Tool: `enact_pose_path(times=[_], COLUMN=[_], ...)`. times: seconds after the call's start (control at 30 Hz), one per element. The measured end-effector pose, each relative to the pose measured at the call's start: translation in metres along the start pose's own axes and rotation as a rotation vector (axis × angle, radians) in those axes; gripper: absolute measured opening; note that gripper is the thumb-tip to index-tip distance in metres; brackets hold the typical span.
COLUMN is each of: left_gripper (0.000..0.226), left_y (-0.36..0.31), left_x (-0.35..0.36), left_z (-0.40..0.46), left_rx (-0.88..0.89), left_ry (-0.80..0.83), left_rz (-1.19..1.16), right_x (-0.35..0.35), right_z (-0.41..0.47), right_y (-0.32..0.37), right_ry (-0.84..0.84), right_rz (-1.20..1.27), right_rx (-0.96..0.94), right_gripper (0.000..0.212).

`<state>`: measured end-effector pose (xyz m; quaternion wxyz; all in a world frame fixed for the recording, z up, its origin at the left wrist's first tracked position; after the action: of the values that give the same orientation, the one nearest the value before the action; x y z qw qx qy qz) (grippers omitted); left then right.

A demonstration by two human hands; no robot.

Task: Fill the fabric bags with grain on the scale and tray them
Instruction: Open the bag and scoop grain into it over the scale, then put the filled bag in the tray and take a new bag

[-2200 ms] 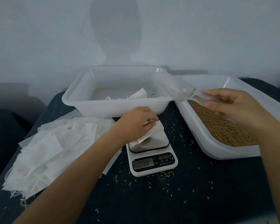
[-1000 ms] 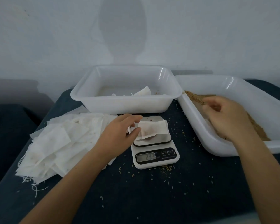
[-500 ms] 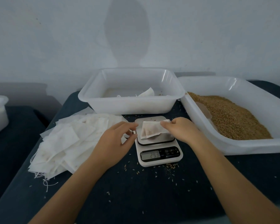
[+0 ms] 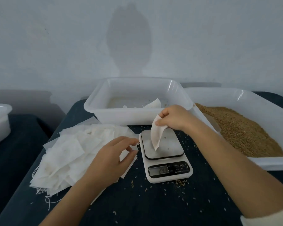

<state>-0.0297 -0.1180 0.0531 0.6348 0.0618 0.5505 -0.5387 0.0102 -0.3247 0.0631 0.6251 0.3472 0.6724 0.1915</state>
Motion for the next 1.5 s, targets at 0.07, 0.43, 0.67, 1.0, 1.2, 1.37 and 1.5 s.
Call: enact_pose_path(times=[0.07,0.43,0.67,1.0,1.2,1.37,1.5], left_gripper=[0.027,0.029,0.03,0.03,0.049,0.073,0.064], left_y=[0.009,0.056,0.07,0.088,0.101,0.097,0.089], left_x=[-0.002,-0.005,-0.014,-0.014,0.005,0.016,0.016], left_z=[0.0,0.014,0.024,0.009,-0.006,-0.017,-0.016], left_rx=[-0.029,-0.124,-0.145,-0.234,-0.284,-0.241,-0.288], left_ry=[0.022,0.141,0.105,0.143,0.3,0.4,0.252], left_rz=[0.022,0.235,0.258,0.272,0.397,0.418,0.362], right_x=[-0.013,-0.061,0.019,0.029,0.023,0.019,0.051], right_z=[0.008,0.09,0.144,0.134,0.123,0.085,0.042], right_y=[0.021,0.086,0.047,0.043,0.033,0.053,0.056], right_ry=[0.016,-0.172,-0.079,0.08,-0.01,-0.249,-0.121], right_rz=[-0.04,0.35,0.568,-0.43,-0.496,-0.256,-0.096], right_rx=[-0.026,0.027,0.154,0.129,0.094,-0.087,-0.211], right_gripper=[0.007,0.005,0.017,0.021,0.021,0.032,0.024])
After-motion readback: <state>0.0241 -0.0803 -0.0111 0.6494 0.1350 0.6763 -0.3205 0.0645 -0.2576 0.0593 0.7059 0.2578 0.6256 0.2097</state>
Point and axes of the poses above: each hand's wrist, its own z-axis towards the middle knuckle, its own x-axis out of the palm, y = z × x, the point moved 8 cm from there along z, towards the middle knuckle, and after that the axes turned 5 degrees about y, right-handed, at the moved point
